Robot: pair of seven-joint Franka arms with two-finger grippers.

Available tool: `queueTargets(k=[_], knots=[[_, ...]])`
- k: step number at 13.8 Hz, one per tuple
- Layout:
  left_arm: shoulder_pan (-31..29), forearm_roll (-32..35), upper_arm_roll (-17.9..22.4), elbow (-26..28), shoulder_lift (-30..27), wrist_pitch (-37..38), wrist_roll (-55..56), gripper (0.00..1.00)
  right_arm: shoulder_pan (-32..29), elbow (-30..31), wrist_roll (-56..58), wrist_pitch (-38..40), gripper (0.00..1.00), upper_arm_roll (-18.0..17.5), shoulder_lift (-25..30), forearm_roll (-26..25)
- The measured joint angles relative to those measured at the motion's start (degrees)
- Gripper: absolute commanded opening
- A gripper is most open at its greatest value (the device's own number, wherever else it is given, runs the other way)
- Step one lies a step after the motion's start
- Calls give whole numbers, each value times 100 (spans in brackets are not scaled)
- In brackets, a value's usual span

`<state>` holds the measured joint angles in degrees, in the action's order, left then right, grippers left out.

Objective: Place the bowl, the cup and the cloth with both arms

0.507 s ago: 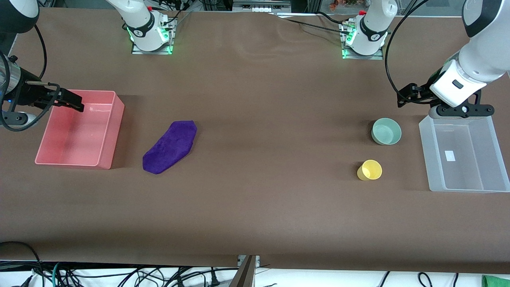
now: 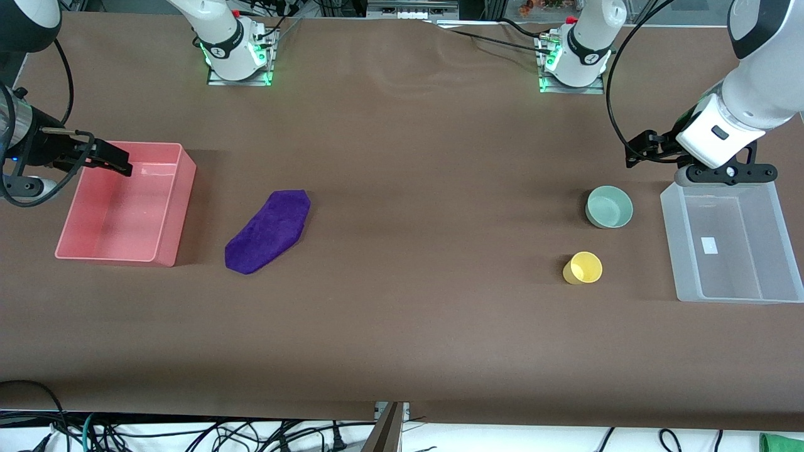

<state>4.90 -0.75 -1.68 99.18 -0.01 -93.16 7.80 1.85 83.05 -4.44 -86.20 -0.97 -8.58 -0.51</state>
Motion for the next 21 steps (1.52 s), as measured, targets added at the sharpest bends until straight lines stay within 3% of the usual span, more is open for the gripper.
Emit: queueTargets(k=[9,15,21], knots=[[-6,8,6,3,64,104,-391,100,0,0,0,0,100,5,-1,0],[-418,51,65,33,620,89,-1235,100,-2,0,0,0,100,6,-4,0],[-563,298,65,533,1348,-820,-3497,100,-6,3,-6,0,100,109,-91,0]])
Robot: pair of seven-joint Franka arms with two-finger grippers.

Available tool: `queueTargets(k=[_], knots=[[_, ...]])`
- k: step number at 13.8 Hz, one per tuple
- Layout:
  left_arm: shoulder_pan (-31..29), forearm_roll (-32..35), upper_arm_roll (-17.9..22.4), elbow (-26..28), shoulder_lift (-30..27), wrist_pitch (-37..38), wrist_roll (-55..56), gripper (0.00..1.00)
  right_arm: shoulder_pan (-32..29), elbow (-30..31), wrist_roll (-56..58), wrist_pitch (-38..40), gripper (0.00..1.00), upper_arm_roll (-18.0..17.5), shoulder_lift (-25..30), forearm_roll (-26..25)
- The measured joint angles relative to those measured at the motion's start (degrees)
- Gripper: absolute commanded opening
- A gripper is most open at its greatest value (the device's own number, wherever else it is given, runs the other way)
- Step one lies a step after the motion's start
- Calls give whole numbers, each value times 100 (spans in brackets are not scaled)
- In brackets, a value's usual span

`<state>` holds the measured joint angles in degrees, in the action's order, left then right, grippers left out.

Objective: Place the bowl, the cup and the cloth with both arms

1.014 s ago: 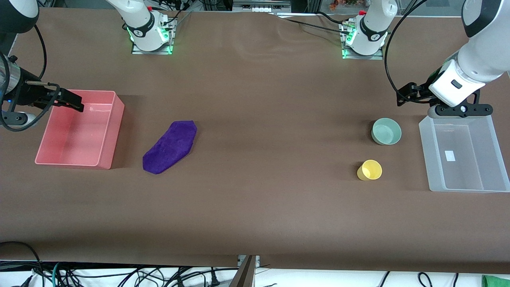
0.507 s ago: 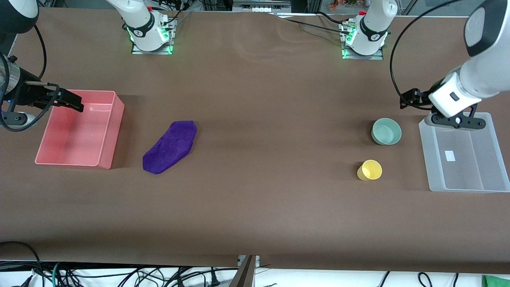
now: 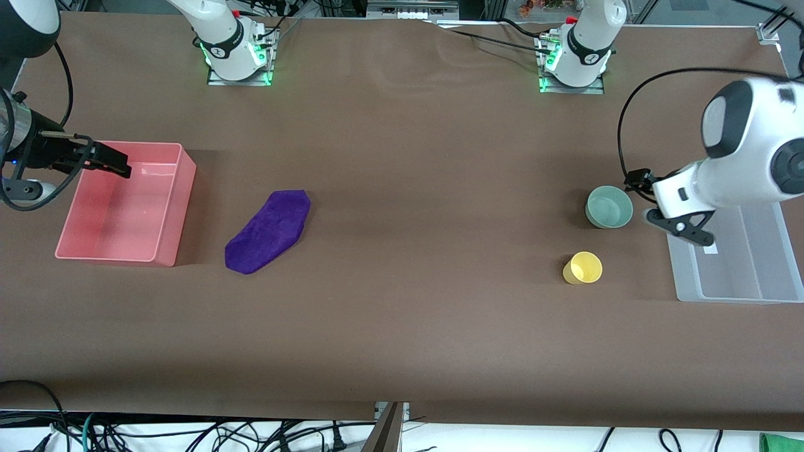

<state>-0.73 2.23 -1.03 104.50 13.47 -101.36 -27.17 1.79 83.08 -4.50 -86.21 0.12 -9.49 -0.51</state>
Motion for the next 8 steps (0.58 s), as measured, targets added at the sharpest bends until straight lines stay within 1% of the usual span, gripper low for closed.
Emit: queueTargets(k=[2,3,4,6,7,8], knots=[[-85,120,1,460,141,-838,-678,100,-6,10,0,1,100,38,-148,4],[-109,284,2,798,175,-1373,-965,100,10,15,0,-1,100,31,-258,6],[-118,500,1,1287,199,-2127,-1348,100,91,24,0,-21,100,6,-458,6],[-120,787,-1,1779,218,-2885,-1742,100,308,38,-36,-146,100,-16,-783,6],[-122,946,-2,1990,236,-3199,-1835,100,446,54,-74,-332,100,-19,-973,6],[-122,1116,-3,2190,267,-3515,-1883,96,573,94,-142,-587,100,-24,-1160,6]])
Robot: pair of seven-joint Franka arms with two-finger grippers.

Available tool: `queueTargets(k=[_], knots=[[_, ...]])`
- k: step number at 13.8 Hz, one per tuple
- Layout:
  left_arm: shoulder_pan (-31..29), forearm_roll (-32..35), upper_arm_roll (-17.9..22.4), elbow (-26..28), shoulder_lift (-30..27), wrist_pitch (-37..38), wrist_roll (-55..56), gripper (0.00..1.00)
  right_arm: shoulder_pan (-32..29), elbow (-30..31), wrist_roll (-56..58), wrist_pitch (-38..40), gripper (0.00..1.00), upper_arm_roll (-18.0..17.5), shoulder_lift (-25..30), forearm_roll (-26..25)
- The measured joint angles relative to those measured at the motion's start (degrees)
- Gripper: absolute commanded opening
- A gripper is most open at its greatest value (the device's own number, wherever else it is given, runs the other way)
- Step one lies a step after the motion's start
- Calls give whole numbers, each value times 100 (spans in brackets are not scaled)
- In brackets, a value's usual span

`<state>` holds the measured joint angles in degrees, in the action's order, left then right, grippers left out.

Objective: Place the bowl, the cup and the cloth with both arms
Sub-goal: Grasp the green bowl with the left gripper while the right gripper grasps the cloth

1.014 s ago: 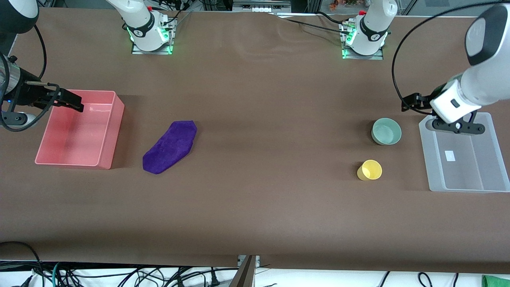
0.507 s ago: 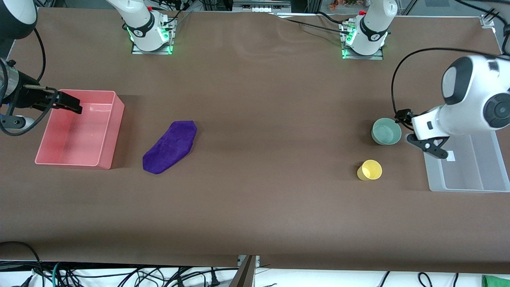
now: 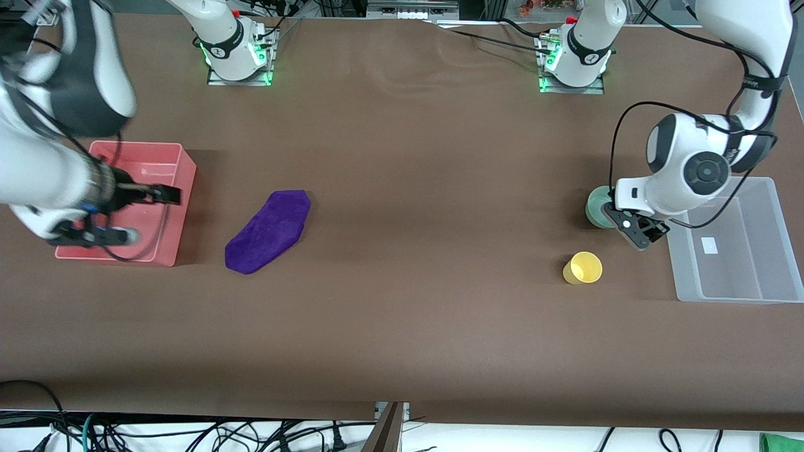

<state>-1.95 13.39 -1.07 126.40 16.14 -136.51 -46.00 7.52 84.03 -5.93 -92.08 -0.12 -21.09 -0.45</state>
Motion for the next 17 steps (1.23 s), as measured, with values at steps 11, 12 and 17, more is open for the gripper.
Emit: queueTargets(k=[11,12,17], knots=[[-245,382,-4,364,617,-1437,-602,0,335,2512,-774,-3657,100,-252,-653,9],[-251,382,-4,332,591,-1435,-653,0,334,2666,-841,-3867,100,-286,-653,12],[-476,382,-3,-152,122,-316,-956,0,337,3273,-1187,-4966,22,-510,-768,13]])
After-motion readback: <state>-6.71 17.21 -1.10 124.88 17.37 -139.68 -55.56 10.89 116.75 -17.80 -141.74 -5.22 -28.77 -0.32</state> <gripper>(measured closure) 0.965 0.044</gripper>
